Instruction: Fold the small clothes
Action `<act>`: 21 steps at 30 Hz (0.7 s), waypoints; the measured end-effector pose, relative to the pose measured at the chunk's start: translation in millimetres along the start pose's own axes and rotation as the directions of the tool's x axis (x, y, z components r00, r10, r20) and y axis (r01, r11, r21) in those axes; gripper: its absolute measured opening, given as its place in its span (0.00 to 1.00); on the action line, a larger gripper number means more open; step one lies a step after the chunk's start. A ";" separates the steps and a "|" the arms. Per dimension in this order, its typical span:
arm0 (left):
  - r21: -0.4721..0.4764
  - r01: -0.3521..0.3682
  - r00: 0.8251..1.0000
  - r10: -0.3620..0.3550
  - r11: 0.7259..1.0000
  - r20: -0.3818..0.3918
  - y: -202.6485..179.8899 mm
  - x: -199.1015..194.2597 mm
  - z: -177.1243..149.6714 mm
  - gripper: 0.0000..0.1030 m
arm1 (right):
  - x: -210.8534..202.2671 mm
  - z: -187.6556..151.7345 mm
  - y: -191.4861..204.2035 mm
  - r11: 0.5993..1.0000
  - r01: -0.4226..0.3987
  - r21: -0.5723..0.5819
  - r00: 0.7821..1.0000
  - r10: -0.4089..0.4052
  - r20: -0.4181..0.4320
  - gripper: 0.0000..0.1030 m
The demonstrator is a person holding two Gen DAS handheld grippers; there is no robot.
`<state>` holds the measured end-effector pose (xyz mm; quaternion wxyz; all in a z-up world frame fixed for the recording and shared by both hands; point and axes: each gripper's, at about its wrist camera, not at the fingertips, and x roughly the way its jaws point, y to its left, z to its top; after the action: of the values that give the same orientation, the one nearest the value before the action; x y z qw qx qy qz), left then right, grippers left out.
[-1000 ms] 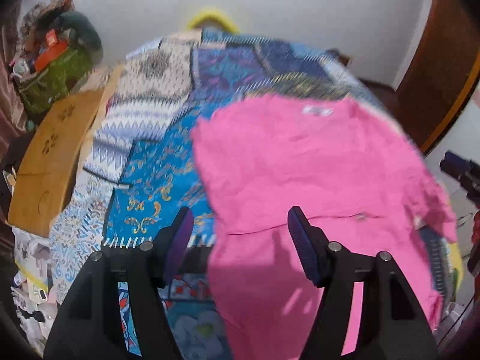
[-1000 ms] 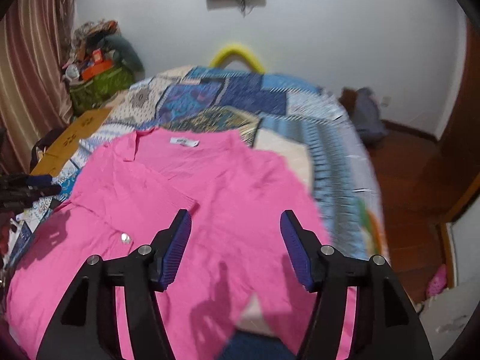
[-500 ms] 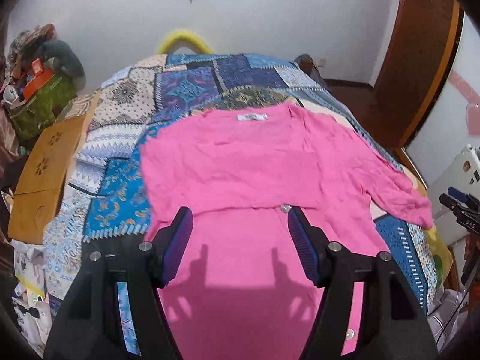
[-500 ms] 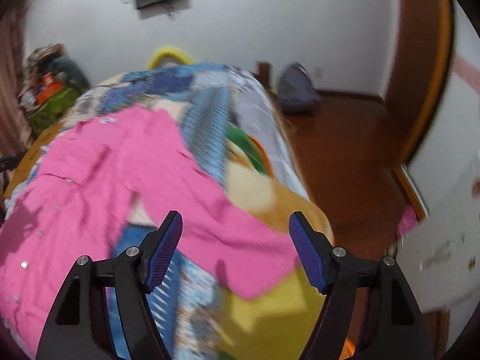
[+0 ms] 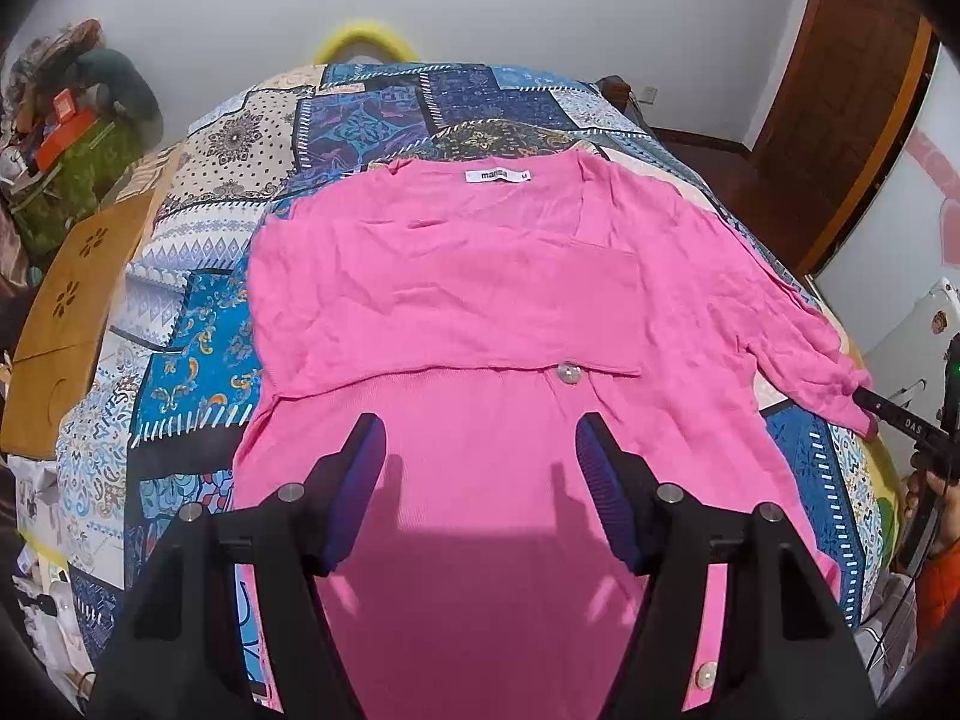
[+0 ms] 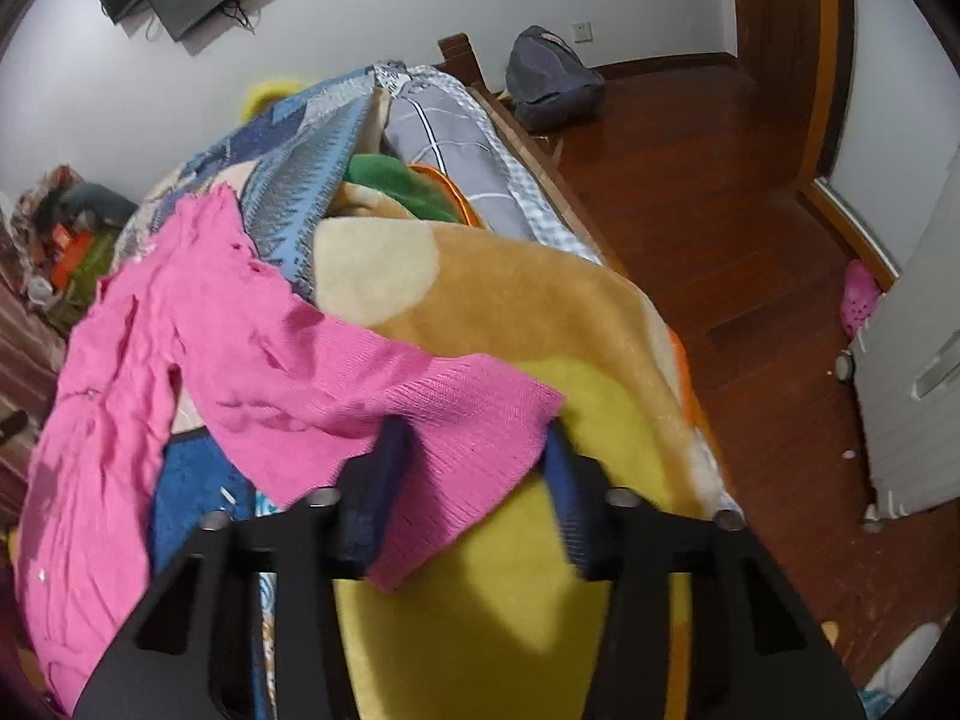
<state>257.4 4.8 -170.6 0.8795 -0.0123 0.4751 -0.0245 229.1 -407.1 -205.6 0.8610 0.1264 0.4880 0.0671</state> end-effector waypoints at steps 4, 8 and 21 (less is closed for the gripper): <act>0.012 -0.009 1.000 0.009 1.000 0.009 -0.1 -2.0 0.4 0.63 | -14.3 4.0 6.4 1.000 -0.019 -0.018 1.000 0.019 0.017 0.06; 0.010 -0.001 1.000 0.001 1.000 0.031 3.0 -9.4 1.4 0.63 | -42.8 18.7 30.7 0.995 -0.035 -0.090 0.997 0.041 0.070 0.05; -0.046 0.019 0.996 -0.014 0.999 0.092 44.7 -30.6 0.8 0.63 | -95.4 87.0 200.5 0.898 -0.128 -0.420 0.960 0.219 0.175 0.05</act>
<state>242.8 51.1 -146.6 0.8996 -0.0381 0.4347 -0.0200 256.2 -250.8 -27.5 0.9071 -0.0048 0.3530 0.2293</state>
